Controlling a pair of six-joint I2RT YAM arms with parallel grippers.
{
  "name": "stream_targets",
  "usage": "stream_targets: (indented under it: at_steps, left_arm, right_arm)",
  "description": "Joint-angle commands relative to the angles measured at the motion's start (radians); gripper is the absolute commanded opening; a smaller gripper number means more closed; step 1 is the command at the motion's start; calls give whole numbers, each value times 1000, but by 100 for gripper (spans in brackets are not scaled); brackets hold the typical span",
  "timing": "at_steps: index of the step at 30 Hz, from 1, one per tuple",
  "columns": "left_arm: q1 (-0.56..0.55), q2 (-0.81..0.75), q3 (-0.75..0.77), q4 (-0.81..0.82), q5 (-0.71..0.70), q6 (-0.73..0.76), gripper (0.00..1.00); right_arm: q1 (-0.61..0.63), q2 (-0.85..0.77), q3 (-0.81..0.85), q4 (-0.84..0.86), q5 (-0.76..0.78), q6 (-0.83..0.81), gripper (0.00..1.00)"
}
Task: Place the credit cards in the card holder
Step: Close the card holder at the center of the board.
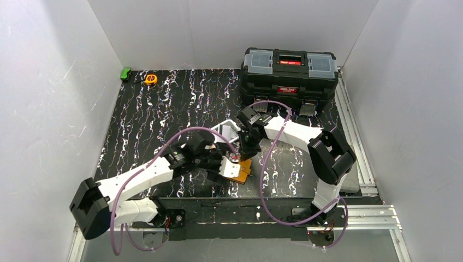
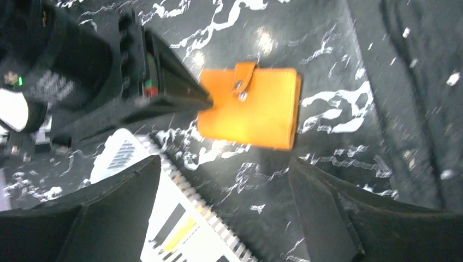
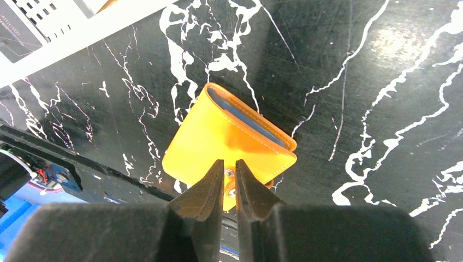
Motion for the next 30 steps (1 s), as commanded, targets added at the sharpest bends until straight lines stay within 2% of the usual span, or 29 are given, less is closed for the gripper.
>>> stream_targets:
  at_steps: [1,3,5,8,13,17,24,30]
  left_arm:
    - [128,-53,-88,-178,151,343,81]
    - [149,-43,-141,-124,144,444,74]
    - [151,-15,-170,-54,149,492,59]
    - [151,39,-184,26,176,563,50]
    - [150,133,-154,77,191,609,46]
    - [135,182,-137,75,211,639,44]
    - [98,280,-97,63,216,653,25]
    - [67,319,-68,101,215,603,24]
  right_arm:
    - [-2,-99,-7,-31,73,0,19]
    - [-16,-134,-37,-41,92,8,15]
    - [-39,-170,-101,-21,81,21,11]
    - [-68,-194,-166,11,61,32,8]
    - [-97,-163,-210,51,22,32,1]
    - [-103,-114,-208,83,-19,24,1]
    - [-105,-45,-178,123,-74,14,1]
    - [-106,9,-109,113,-84,-9,1]
